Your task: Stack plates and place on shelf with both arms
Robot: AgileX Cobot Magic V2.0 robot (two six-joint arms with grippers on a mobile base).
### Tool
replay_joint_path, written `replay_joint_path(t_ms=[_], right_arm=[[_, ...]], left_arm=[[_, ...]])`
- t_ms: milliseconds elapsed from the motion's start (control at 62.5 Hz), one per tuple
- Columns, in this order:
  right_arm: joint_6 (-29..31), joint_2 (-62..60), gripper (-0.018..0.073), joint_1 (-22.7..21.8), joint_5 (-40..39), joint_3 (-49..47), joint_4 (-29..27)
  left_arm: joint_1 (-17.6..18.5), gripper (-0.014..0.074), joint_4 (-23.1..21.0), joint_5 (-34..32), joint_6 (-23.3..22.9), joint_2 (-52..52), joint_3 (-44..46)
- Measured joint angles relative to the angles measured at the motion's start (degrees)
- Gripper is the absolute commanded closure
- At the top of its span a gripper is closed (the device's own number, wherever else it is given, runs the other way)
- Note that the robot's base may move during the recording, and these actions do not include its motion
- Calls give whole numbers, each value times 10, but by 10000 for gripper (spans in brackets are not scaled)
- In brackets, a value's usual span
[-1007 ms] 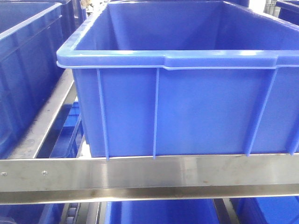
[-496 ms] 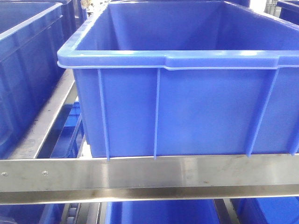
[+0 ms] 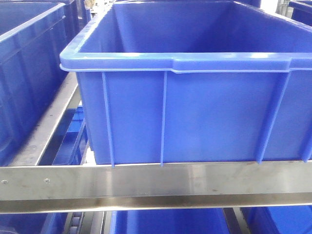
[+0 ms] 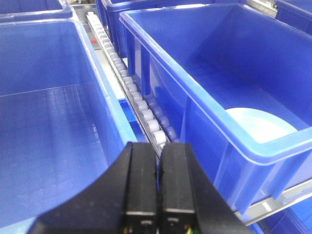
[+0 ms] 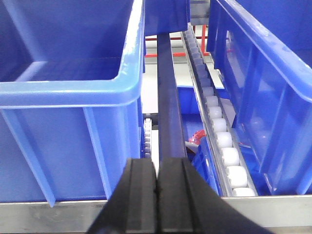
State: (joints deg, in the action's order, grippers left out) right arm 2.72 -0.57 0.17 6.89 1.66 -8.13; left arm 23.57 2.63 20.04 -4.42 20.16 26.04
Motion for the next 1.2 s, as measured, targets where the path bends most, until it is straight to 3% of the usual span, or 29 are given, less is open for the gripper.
replay_joint_path(t_ms=[176, 288, 432, 576, 752, 1199], right_arm=[[0, 0, 503, 0, 0, 0, 0], [0, 0, 503, 0, 0, 0, 0], [-1, 0, 503, 0, 0, 0, 0], [-1, 0, 503, 0, 0, 0, 0], [-2, 0, 503, 0, 0, 0, 0], [-2, 0, 503, 0, 0, 0, 0]], left_arm=[[0, 512, 0, -6, 0, 0, -8], [-10, 512, 2, -56, 0, 0, -44], [-82, 512, 4, -125, 0, -22, -111], [-162, 512, 5, -138, 0, -82, -173], [-220, 512, 2, -148, 0, -162, -254], [-231, 512, -10, -124, 0, -205, -266]])
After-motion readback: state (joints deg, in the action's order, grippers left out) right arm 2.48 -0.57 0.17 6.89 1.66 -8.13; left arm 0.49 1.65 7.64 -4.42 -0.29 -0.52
